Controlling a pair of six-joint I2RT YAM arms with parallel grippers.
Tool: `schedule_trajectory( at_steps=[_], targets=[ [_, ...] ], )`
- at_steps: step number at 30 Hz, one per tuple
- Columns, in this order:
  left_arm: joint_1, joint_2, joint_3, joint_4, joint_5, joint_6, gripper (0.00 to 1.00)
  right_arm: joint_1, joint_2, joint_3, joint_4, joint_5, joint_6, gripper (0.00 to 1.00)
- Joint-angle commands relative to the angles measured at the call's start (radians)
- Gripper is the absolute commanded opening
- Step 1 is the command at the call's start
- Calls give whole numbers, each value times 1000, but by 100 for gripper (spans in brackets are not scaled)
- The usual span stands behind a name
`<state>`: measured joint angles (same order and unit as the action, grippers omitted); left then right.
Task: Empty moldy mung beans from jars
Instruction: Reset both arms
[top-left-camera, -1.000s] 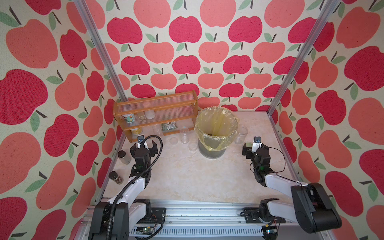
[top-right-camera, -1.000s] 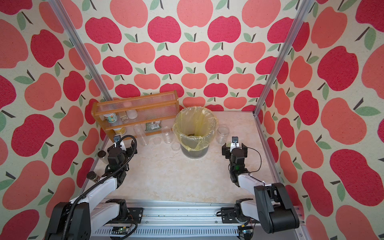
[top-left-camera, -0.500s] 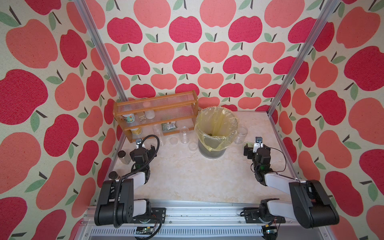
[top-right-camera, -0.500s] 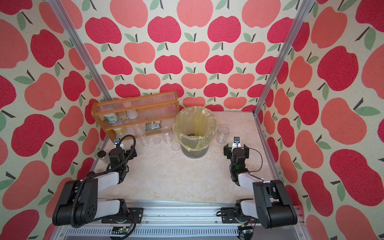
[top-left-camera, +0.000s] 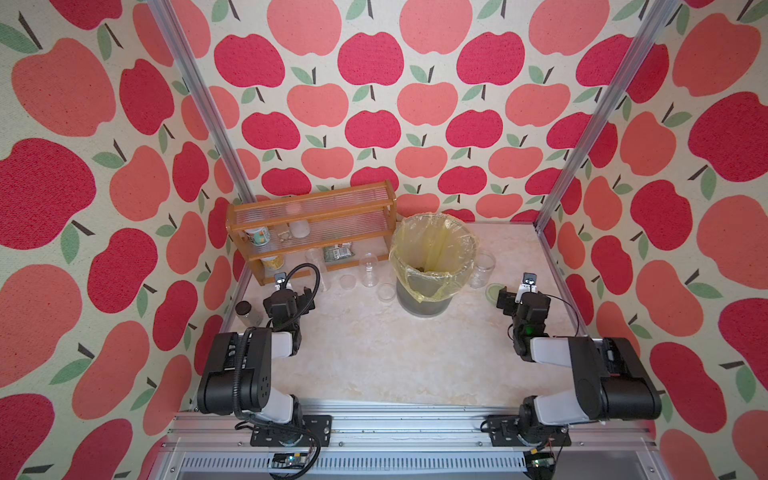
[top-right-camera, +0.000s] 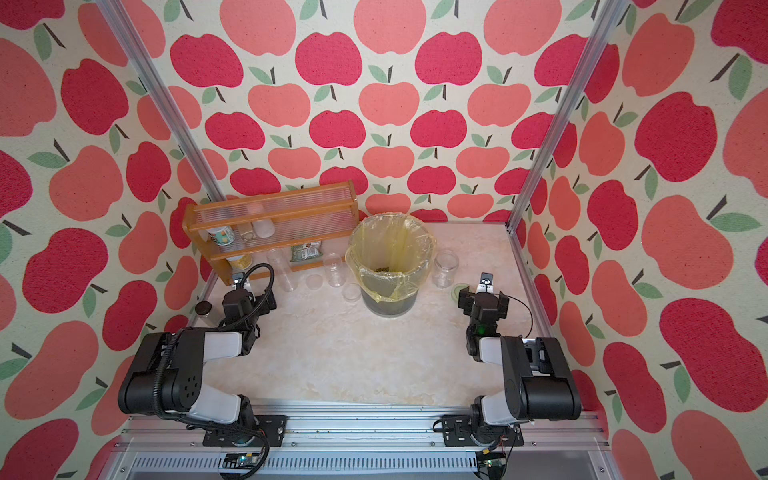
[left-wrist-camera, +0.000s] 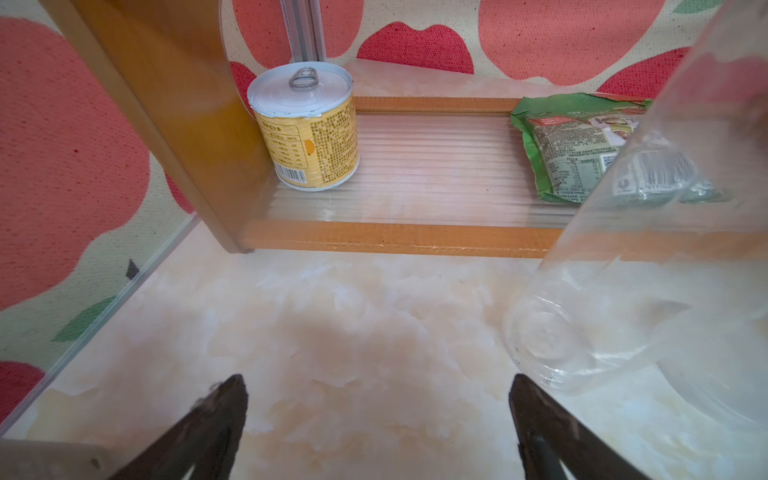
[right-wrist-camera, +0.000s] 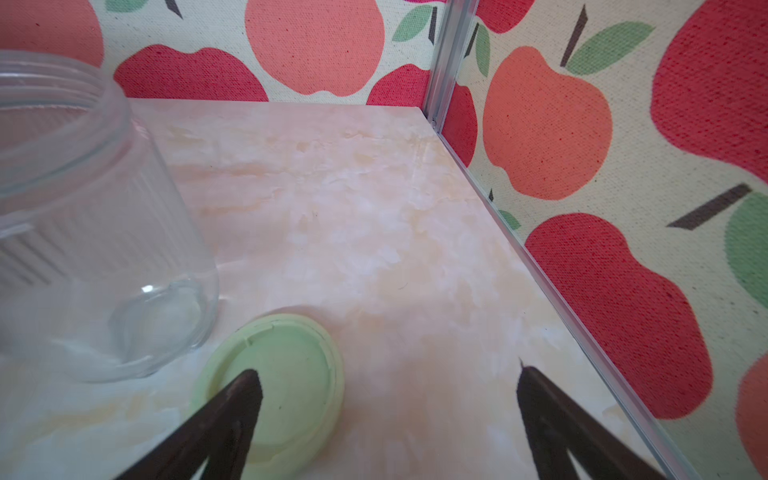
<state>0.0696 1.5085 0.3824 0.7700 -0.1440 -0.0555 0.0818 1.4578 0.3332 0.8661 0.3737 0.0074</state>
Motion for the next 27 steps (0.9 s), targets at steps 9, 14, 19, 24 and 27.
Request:
schedule_trajectory(
  at_steps=[9, 14, 19, 24, 27],
  targets=[
    [16, 59, 23, 64, 88, 18, 100, 24, 87, 41, 37, -57, -34, 99],
    [16, 59, 24, 62, 90, 19, 100, 22, 98, 38, 61, -56, -37, 99],
    [14, 58, 25, 61, 90, 21, 100, 22, 96, 38, 62, -58, -36, 99],
    [9, 60, 27, 60, 88, 27, 100, 22, 97, 37, 62, -58, -37, 99],
    [10, 60, 29, 55, 93, 28, 100, 22, 97, 38, 62, -57, -38, 99]
  ],
)
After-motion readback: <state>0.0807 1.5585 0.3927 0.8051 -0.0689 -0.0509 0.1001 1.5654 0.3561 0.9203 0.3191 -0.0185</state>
